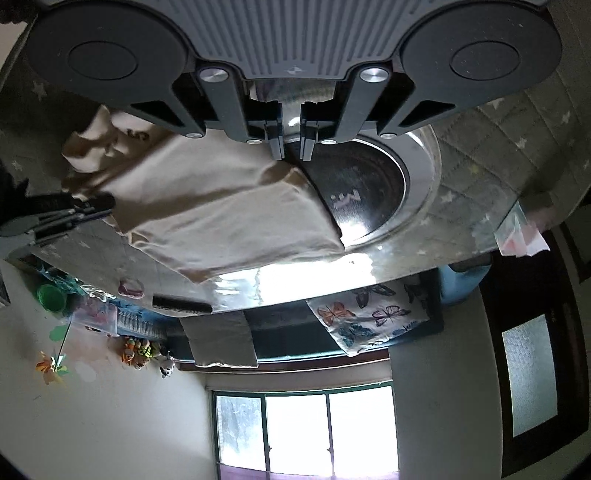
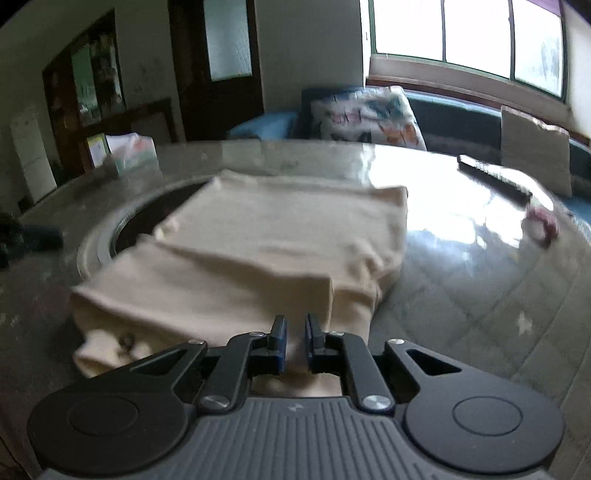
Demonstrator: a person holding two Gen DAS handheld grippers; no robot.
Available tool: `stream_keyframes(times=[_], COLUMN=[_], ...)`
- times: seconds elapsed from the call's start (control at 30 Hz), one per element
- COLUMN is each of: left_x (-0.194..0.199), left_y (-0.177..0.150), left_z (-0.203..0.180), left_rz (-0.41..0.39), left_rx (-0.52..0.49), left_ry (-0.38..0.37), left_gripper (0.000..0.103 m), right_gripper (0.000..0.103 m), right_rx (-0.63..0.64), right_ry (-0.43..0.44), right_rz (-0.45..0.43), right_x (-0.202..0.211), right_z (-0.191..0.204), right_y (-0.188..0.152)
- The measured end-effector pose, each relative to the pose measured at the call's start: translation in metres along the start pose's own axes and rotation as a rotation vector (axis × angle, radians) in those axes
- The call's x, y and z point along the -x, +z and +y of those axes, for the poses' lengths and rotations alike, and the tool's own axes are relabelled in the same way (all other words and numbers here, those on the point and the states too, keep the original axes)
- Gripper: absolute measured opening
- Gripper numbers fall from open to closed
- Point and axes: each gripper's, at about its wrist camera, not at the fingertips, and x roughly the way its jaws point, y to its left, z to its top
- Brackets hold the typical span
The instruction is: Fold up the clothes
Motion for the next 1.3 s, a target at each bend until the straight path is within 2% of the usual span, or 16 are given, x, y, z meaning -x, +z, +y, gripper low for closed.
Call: stream_keyframes(times=[0.17, 0.33, 0.5, 0.63, 0.73, 0.87, 0.97, 1.07, 1.17, 1.3], left_x=[-0.022, -0.062, -0.096, -0.108, -0.108, -0.098, -0.082, -0.065, -0.047, -0.032], left_y=[0.015, 0.030, 0.027, 0.019, 0.020, 0.021, 0.019, 0.014, 0.007, -0.005], left_z=[-0.006, -0.019, -0.029, -0.028, -0.027, -0.031, -0.035, -0.039, -0.042, -0.048], left_rz=[-0.008, 0.017, 0.068, 0.093, 0.093, 0.074, 0.054, 0.039, 0.032, 0.036], left_rx=[-0.014, -0.015, -0.061, -0.064, -0.063, -0.099, -0.140, -0.187, -0.236, -0.297], left_ry=[-0.036, -0.085, -0.098, -0.102, -0.101, -0.102, -0.109, -0.109, -0.106, -0.112], left_gripper=[0.010, 0.010, 0.010, 0.010, 0.010, 0.010, 0.011, 0.012, 0.021, 0.036], right_gripper=[0.009, 0.009, 0.009, 0.009, 0.009, 0.009, 0.009, 0.009, 0.009, 0.014], right_rx=[0.000, 0.012, -0.007, 0.008, 0.043, 0.082, 0.123, 0.185, 0.216, 0.202], right_ry=[0.005, 0.012, -0.005, 0.000, -0.010, 0.003, 0.022, 0.005, -0.006, 0.058], right_rz=[-0.047, -0.063, -0.027, -0.027, -0.005, -0.022, -0.002, 0.038, 0.018, -0.020], right_x=[0.009, -0.009, -0.030, -0.021, -0.024, -0.006, 0.002, 0.005, 0.015, 0.016], right_z=[-0.001, 0.002, -0.008, -0.009, -0.009, -0.001, 0.005, 0.013, 0.020, 0.034], right_y=[0.015, 0.031, 0.027, 0.024, 0.018, 0.018, 0.012, 0.001, 0.002, 0.008])
